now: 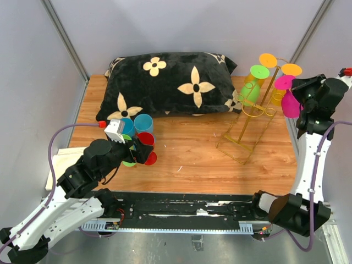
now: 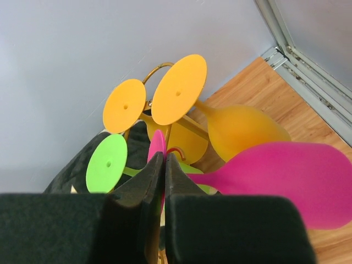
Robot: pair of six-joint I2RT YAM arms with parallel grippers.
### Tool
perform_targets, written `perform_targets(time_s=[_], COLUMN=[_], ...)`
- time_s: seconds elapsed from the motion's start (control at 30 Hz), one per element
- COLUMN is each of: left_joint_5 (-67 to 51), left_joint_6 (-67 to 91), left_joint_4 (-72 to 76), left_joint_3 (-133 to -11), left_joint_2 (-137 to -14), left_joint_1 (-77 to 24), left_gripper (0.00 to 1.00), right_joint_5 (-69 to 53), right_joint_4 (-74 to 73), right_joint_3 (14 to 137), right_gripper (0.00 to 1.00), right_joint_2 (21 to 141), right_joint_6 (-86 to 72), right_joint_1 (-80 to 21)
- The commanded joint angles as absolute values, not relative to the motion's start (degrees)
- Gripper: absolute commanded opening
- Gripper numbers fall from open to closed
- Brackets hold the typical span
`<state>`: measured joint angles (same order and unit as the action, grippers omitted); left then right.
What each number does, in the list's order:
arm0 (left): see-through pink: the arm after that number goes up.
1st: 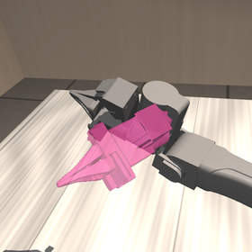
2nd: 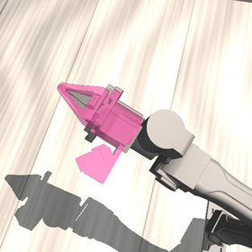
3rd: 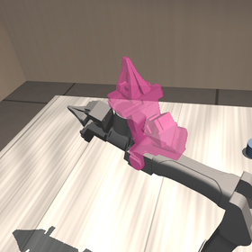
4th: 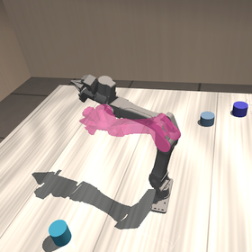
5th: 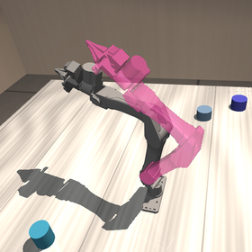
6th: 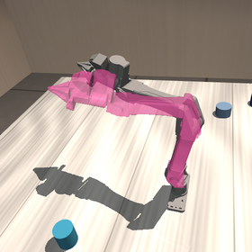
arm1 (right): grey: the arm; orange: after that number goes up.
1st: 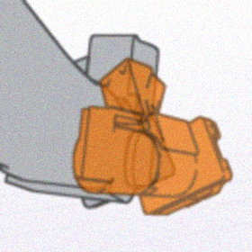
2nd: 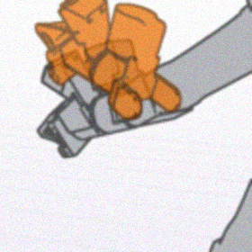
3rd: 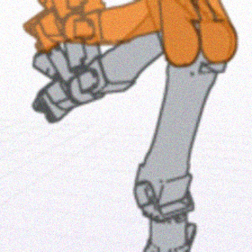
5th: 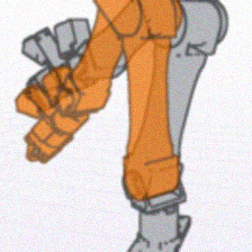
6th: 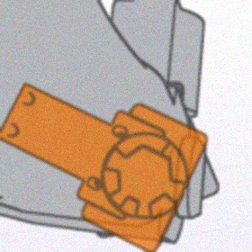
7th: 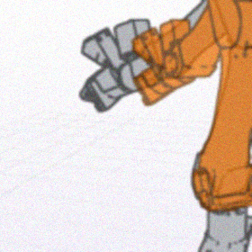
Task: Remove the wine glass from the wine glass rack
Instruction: Pick up the wine glass from the wine rack, then place the wine glass at the center of the board.
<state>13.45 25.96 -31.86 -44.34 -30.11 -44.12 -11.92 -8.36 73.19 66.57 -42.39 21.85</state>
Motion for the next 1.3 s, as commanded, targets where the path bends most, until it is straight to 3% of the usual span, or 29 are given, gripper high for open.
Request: perform_targets(time_s=[0.0,0.6,0.9,1.07,1.27], left_joint_5=[14.3,14.0,13.8,13.5,13.7], left_joint_6=[26.2,26.8,27.1,27.4,28.0], left_joint_4=[-31.0,-30.9,-30.4,-30.3,-30.6], left_joint_3=[-45.2,-45.4,-45.4,-45.9,-46.3], left_joint_2=[-29.7,-29.9,-30.1,-30.4,-29.9], left_joint_1=[-44.4,-44.4,-44.4,-44.4,-44.4], left_gripper=[1.00,1.00,1.00,1.00,1.00], right_joint_5=[-6.9,-2.6,2.0,2.4,-6.7], right_joint_4=[-4.1,-3.7,-7.1,-16.0,-22.6], right_joint_3=[71.5,69.5,68.4,68.4,64.9], right_gripper=[0.03,0.03,0.04,0.04,0.04], right_joint_2=[62.6,60.0,51.4,44.0,32.7], right_joint_6=[-44.7,-42.9,-35.6,-30.8,-28.0], right_joint_1=[22.8,22.9,22.9,22.9,22.9])
